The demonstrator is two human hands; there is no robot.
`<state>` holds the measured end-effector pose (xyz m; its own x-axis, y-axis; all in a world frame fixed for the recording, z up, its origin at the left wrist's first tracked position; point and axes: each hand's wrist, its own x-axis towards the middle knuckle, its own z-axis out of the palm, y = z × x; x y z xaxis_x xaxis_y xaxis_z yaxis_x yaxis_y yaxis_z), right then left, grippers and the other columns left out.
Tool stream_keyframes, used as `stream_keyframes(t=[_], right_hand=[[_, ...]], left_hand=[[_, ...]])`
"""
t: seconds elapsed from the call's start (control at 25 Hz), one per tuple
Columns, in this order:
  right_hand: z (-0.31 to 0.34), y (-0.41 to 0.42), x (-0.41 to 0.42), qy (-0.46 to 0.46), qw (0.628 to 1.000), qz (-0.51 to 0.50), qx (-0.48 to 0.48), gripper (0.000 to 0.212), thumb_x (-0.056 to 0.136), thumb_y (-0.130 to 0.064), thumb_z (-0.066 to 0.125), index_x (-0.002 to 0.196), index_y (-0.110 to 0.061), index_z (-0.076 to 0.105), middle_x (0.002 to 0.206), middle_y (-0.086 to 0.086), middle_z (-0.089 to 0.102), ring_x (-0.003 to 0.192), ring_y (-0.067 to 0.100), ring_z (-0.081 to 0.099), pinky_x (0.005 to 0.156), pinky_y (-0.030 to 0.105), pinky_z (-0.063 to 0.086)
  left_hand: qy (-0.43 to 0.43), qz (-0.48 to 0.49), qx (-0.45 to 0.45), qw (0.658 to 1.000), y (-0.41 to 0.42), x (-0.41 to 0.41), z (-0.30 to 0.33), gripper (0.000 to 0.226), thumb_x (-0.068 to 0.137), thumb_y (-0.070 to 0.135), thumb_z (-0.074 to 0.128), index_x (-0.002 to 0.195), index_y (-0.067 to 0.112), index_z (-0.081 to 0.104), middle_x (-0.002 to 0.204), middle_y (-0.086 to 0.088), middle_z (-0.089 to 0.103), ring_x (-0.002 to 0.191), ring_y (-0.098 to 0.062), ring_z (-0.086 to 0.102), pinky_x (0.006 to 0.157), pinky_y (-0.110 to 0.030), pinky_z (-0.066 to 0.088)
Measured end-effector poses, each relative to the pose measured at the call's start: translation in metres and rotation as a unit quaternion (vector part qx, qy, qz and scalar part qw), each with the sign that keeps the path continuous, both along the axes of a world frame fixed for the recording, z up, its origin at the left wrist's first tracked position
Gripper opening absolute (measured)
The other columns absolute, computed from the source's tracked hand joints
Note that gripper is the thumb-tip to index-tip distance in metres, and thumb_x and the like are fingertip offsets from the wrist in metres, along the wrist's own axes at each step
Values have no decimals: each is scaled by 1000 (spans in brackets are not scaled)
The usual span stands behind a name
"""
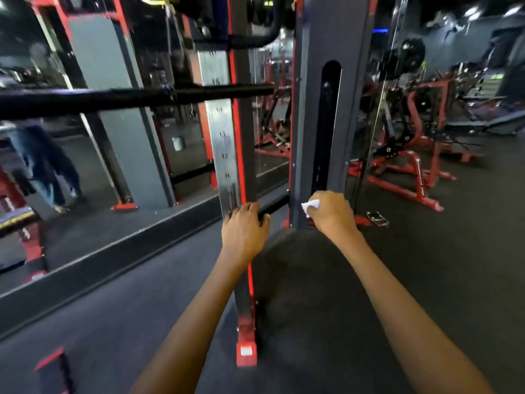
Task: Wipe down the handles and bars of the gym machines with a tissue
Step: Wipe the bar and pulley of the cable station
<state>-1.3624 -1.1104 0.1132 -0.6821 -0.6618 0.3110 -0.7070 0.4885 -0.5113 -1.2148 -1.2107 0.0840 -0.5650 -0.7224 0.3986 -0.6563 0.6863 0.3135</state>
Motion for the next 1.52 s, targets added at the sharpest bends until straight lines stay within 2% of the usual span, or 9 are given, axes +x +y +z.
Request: stream_keyframes(t=[0.24,0.48,0.68,0.8,1.04,1.16,1.28,1.4,1.52], right_hand=[[-86,84,-43,-15,995,53,80,22,91,-16,52,110,-11,63,109,13,64,99,32,60,76,34,49],[-114,126,-95,-22,988,115,97,18,91,-11,52,105,-8,63,106,14,63,96,32,60,79,40,51],[-114,107,-134,-6,987,142,78,19,91,-12,51,104,-10,64,103,11,64,93,29,60,67,30,43],[-98,66,-168,13,986,154,56,19,92,-14,51,106,-11,63,104,9,64,95,28,61,71,33,47],[-18,-25,-225,81,980,178,-31,15,92,-14,52,97,-8,65,97,7,62,85,28,61,58,30,41],[37,-69,-239,149,964,193,-105,14,93,-15,52,98,-8,63,97,7,61,87,28,59,60,27,34],[99,-114,-246,194,940,217,-178,13,92,-12,52,97,-4,61,101,10,61,92,28,58,62,29,38],[165,-167,-253,237,907,240,-253,16,92,-14,54,103,-5,61,101,11,61,90,29,59,71,39,49],[226,-221,-256,259,877,253,-316,19,92,-14,53,108,-7,61,105,9,59,95,24,58,74,30,46]], left_hand=[[-30,42,99,994,95,-29,-71,37,98,36,45,130,19,53,131,-7,57,116,-31,56,95,-40,44],[-66,68,165,982,162,-89,-104,39,98,33,46,134,19,52,135,-4,54,118,-30,55,95,-38,44],[-46,71,153,985,162,-135,-105,40,100,33,45,138,22,48,140,1,51,121,-23,54,97,-36,42],[-10,68,138,988,123,-169,-93,40,99,33,47,137,20,49,138,1,52,121,-22,54,96,-36,44],[82,58,52,994,31,-227,-21,40,97,26,50,136,14,51,136,-4,55,121,-23,54,95,-34,44],[141,42,-32,989,-14,-250,39,38,97,24,52,133,13,53,133,-6,57,118,-25,56,93,-35,46],[203,34,-128,970,-56,-265,111,36,97,23,52,132,13,53,134,-4,55,118,-23,55,88,-32,46],[259,41,-219,940,-105,-267,173,43,97,22,51,139,13,45,145,-6,44,133,-21,41,107,-30,35],[296,76,-294,906,-163,-264,215,53,98,24,49,146,7,34,155,-11,29,145,-25,21,120,-39,18]])
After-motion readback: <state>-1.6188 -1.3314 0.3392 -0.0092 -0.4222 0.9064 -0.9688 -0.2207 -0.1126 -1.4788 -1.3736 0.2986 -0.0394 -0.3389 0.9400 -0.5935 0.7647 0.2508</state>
